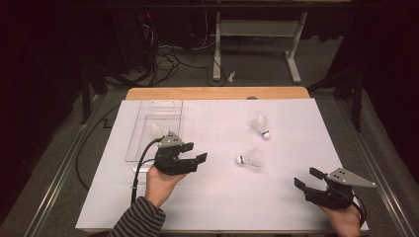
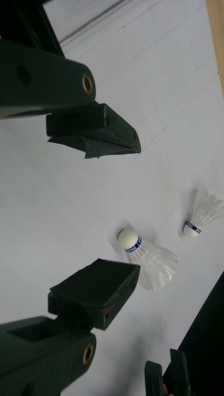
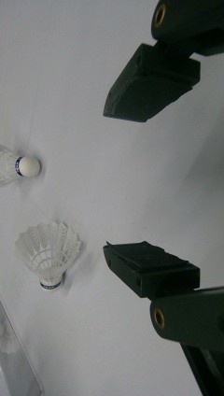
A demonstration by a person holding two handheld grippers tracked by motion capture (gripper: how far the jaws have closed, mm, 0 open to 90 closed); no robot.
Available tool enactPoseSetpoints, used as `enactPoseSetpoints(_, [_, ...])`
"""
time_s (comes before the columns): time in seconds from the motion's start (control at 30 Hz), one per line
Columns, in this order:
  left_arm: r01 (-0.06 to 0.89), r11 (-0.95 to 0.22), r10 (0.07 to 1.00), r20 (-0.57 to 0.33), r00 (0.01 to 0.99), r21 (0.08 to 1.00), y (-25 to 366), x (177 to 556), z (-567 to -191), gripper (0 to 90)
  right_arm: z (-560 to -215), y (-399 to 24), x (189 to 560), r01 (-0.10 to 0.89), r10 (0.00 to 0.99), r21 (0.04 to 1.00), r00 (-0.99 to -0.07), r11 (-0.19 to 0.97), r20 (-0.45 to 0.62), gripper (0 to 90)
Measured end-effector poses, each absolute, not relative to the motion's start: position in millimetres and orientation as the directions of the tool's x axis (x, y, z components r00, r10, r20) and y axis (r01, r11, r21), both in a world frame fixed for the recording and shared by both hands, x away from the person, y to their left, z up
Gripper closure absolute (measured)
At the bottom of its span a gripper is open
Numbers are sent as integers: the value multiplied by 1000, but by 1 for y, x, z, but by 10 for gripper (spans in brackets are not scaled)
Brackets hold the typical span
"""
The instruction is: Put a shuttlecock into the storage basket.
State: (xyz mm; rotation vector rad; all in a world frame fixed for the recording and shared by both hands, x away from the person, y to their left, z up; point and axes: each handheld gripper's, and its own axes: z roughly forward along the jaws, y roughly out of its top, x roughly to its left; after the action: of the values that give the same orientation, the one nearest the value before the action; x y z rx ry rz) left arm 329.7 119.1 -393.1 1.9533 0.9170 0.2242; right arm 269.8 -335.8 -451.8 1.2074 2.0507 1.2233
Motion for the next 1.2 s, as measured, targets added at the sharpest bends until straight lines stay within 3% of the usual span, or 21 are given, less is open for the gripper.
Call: enactPoseSetpoints(1.2, [504, -328, 632, -211, 746, 799, 78, 353, -392, 363, -452, -336, 270, 452, 860, 865, -509, 219, 48, 291])
